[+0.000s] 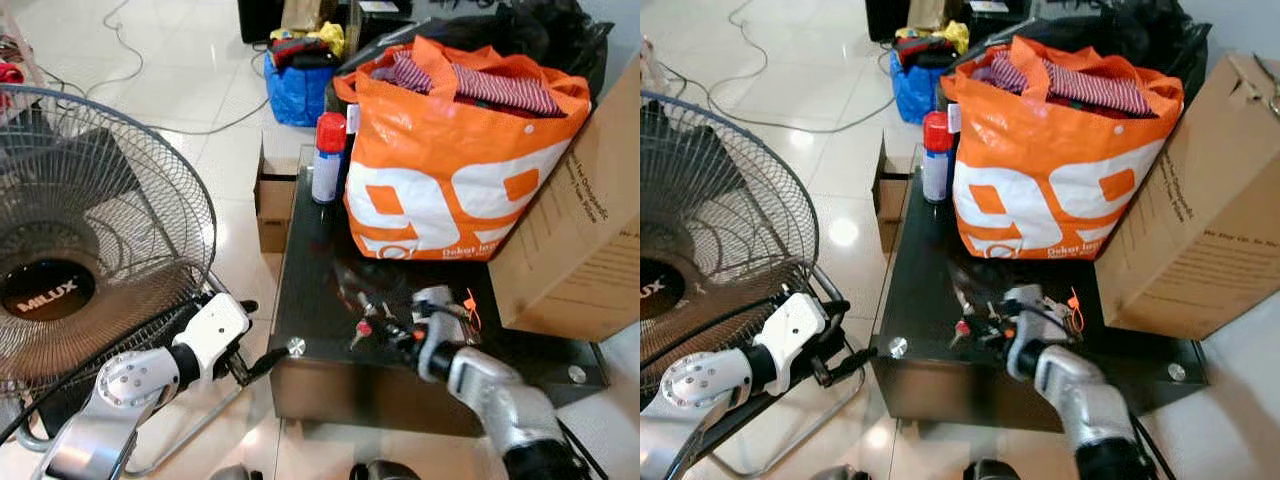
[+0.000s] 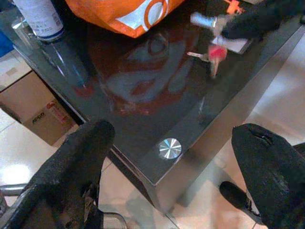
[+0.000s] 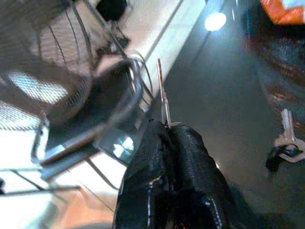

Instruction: Hang keys on a hook

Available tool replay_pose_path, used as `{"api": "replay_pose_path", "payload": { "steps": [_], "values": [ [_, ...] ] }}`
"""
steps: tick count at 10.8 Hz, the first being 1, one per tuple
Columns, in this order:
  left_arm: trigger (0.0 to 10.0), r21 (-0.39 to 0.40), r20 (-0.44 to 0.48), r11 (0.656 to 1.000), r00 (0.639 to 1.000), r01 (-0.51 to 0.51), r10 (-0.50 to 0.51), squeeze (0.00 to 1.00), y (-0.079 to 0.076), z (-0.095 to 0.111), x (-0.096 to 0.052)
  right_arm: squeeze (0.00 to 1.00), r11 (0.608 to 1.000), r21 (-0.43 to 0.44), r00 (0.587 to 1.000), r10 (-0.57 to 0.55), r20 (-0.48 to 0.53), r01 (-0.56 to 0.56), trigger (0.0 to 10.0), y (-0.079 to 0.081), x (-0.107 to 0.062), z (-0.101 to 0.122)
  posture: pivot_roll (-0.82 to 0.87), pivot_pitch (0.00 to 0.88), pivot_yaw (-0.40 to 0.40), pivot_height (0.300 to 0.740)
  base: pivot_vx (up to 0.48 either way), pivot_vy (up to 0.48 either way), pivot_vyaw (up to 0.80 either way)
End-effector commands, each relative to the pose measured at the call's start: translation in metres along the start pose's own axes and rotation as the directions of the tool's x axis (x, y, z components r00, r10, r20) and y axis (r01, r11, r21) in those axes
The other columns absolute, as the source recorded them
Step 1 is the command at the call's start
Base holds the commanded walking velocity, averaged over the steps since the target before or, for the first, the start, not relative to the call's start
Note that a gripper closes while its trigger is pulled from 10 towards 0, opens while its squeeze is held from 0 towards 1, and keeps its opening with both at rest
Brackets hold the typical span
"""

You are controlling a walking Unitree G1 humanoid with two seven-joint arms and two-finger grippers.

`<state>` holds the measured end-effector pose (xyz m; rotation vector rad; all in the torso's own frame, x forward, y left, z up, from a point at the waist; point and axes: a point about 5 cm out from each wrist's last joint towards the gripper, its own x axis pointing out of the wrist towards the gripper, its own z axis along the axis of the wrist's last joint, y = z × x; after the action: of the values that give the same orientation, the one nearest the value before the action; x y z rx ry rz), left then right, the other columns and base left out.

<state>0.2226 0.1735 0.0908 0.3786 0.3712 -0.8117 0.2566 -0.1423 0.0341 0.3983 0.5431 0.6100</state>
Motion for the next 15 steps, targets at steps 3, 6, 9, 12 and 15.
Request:
{"api": "replay_pose_path", "payload": {
  "steps": [3, 6, 9, 12, 15],
  "values": [
    [10.0, 0.016, 0.023, 1.0, 1.0, -0.003, 0.002, 0.0, 0.001, 0.006, 0.002, 0.0, 0.986, 0.15, 0.983, 0.042, 0.178, -0.07, 0.0, 0.013, -0.004, 0.026, -0.02, 0.022, -0.051, 0.74, 0.0, 0.0, 0.0],
    [10.0, -0.089, 0.2, 0.969, 0.949, -0.23, 0.244, 0.0, 0.018, 0.039, 0.005, 0.0, 0.993, 0.117, 0.948, -0.027, 0.318, -0.011, 0.0, 0.028, -0.023, 0.059, -0.03, 0.0, -0.06, 0.74, 0.0, 0.0, 0.0],
    [10.0, -0.139, 0.305, 0.898, 0.845, -0.416, 0.439, 0.0, 0.032, 0.073, 0.001, 0.0, 0.996, 0.013, 0.871, -0.079, 0.485, 0.083, 4.2, 0.054, -0.06, 0.101, -0.06, 0.0, -0.045, 0.74, 0.0, 0.0, 0.0],
    [10.0, -0.141, 0.304, 0.88, 0.826, -0.453, 0.474, 0.0, 0.036, 0.076, 0.012, 0.0, 0.975, -0.018, 0.82, -0.175, 0.544, 0.22, 10.0, 0.059, -0.067, 0.116, -0.07, 0.0, -0.029, 0.74, 0.0, 0.0, 0.0],
    [10.0, -0.15, 0.285, 0.87, 0.822, -0.47, 0.493, 0.0, 0.035, 0.074, 0.021, 0.0, 0.921, -0.013, 0.779, -0.322, 0.538, 0.389, 10.0, 0.051, -0.064, 0.114, -0.08, 0.0, -0.032, 0.74, 0.0, 0.0, 0.0]
  ]
}}
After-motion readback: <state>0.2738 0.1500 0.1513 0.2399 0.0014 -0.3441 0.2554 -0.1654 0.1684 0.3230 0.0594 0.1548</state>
